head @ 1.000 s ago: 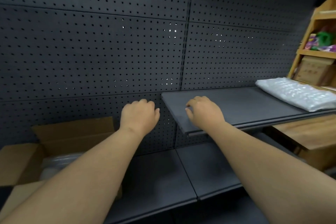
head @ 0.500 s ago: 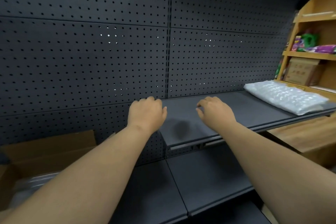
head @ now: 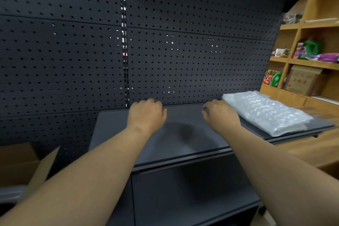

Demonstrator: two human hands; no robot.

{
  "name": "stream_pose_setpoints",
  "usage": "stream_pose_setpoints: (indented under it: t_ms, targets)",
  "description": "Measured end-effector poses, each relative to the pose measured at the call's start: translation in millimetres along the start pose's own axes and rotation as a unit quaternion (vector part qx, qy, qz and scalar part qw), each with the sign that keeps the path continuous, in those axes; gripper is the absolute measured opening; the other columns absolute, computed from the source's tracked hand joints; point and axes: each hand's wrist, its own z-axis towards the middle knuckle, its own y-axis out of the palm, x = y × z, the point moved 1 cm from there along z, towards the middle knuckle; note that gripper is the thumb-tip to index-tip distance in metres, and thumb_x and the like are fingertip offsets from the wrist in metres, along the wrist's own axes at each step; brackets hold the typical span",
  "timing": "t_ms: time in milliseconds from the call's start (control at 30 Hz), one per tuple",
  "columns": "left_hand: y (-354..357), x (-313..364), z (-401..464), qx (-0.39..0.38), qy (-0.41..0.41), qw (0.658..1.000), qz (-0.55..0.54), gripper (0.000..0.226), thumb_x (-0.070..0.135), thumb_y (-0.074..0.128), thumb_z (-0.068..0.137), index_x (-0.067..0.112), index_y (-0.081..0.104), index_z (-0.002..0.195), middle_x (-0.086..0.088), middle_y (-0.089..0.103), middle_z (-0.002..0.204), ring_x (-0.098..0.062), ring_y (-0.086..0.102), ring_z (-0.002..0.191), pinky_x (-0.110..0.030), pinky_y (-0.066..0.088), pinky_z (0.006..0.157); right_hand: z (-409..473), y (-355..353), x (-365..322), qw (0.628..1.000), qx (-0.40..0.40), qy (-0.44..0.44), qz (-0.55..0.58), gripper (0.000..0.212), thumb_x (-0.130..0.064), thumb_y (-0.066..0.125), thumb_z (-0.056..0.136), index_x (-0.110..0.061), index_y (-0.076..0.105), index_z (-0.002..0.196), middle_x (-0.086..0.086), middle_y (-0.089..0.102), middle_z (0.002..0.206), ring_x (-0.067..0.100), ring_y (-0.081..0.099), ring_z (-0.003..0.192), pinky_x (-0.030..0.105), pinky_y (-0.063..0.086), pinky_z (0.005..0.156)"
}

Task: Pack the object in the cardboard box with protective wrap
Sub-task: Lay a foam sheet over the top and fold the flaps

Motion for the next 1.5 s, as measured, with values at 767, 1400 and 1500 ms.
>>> stream_pose_setpoints:
  t_ms: [767,1400,1500]
  targets:
    - [45.4,75.5,55.8,-0.032,0.038,0.999,-0.016,0.039,0.038,0.033,0.1,0.011,0.06,0.108,-0.007,0.063,0.109,-0.027,0.06,0.098,-0.034,0.042,0.081,13.9,34.9,153.4,0.925,-0.191,0.321,-0.064,0.061,-0.04,0.044,0.091,-0.015,0.027,0.144,0.013,0.032,0.149,0.036,0.031,0.136,0.044,0.028,0.109]
    - [45.4,72.1,61.1,-0.037,0.044,0.998,0.0,0.039,0.038,0.032,0.1,0.013,0.059,0.111,-0.006,0.062,0.111,-0.025,0.06,0.099,-0.033,0.041,0.08,22.7,25.9,133.4,0.962,-0.164,0.132,-0.177,0.031,-0.008,0.043,0.093,-0.012,0.047,0.123,0.006,0.06,0.118,0.025,0.061,0.106,0.03,0.045,0.075]
    - [35.5,66.5,59.5,-0.019,0.042,0.999,-0.002,0.037,0.039,0.034,0.099,0.014,0.056,0.116,-0.005,0.061,0.114,-0.025,0.059,0.103,-0.033,0.041,0.083,27.5,12.2,115.1,0.967,-0.156,0.088,-0.178,0.033,-0.007,0.042,0.093,-0.012,0.045,0.126,0.007,0.06,0.119,0.026,0.061,0.107,0.03,0.04,0.071]
